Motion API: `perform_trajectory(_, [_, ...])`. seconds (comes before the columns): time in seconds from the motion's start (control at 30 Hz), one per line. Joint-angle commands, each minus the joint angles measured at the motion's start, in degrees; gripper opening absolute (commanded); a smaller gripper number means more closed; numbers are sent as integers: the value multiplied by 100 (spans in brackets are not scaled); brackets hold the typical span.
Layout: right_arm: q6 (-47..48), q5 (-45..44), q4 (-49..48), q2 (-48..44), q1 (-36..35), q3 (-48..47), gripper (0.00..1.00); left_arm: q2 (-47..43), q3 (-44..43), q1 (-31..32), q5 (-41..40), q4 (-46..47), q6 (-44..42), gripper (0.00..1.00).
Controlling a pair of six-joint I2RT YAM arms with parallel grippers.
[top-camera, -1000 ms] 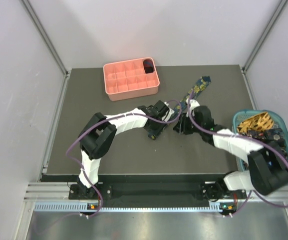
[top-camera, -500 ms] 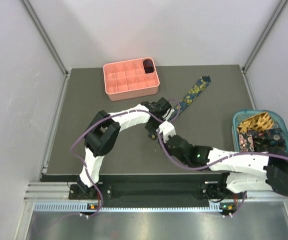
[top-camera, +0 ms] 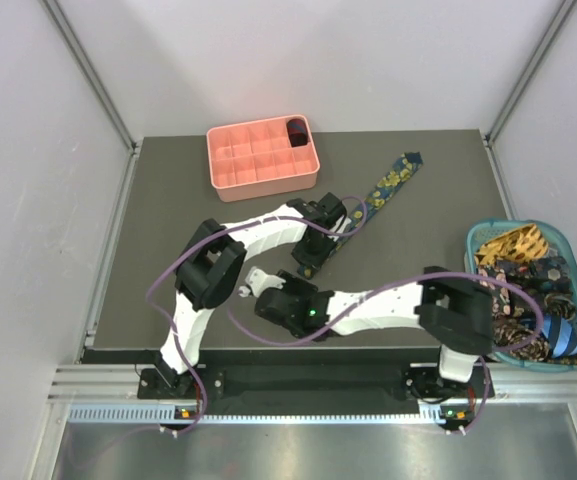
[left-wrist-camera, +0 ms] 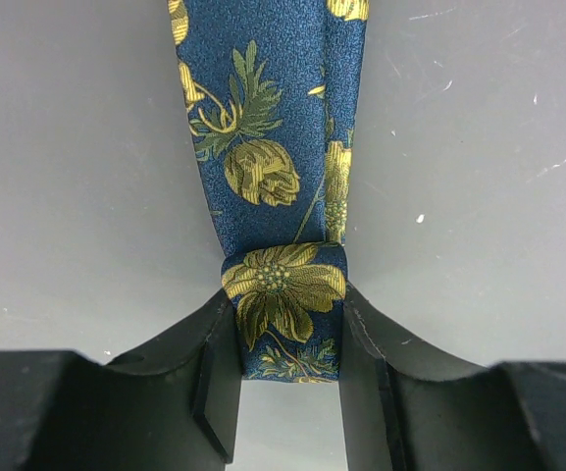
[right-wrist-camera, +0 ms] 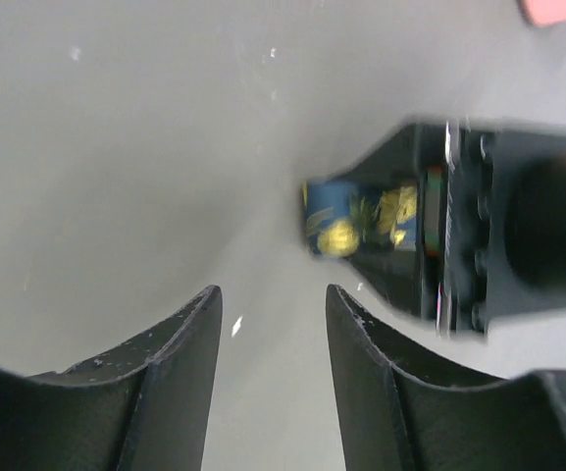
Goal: Roll the ties
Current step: Roll the tie
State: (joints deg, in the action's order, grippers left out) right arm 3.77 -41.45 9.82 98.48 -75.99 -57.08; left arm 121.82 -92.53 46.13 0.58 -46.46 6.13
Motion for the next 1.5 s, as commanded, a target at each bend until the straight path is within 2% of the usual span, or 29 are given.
perform_trajectory(0.0, [238, -758, 844, 619, -66, -812, 48, 527, 139, 107, 505, -1023, 204, 15])
perform_trajectory(0.1, [282, -1101, 1073, 1111, -48, -1269, 55, 606, 78, 107, 478, -1190, 222, 15])
perform_trajectory(0.3, [344, -1321, 1662, 1911, 154, -2034, 59, 703, -37, 107, 470, -1304, 292, 15])
perform_trajectory(0.47, [317, -1357, 1953, 2280, 400, -2325, 58, 861, -256, 116, 540, -1488, 319, 15])
perform_trajectory(0.8, [370, -1208, 2006, 2589, 778, -2317, 56, 1160, -634, 107, 470, -1911, 257, 16])
perform_trajectory(1.03, [159, -900, 2269, 2800, 998, -2299, 32, 1169, -731, 107, 452, -1946, 204, 17])
perform_trajectory(1.13, [98, -839, 2261, 2800, 1007, -2273, 18, 1090, -714, 107, 382, -1911, 196, 20])
perform_trajectory(1.27, [54, -680, 2112, 2651, 1016, -2211, 13, 914, -661, 116, 320, -1709, 204, 35])
perform_trajectory(1.3, [54, -654, 2068, 2633, 998, -2194, 13, 818, -635, 116, 311, -1587, 204, 41])
perform_trajectory(1.47, [62, -504, 1997, 2466, 980, -2149, 12, 492, -626, 116, 425, -1103, 143, 55])
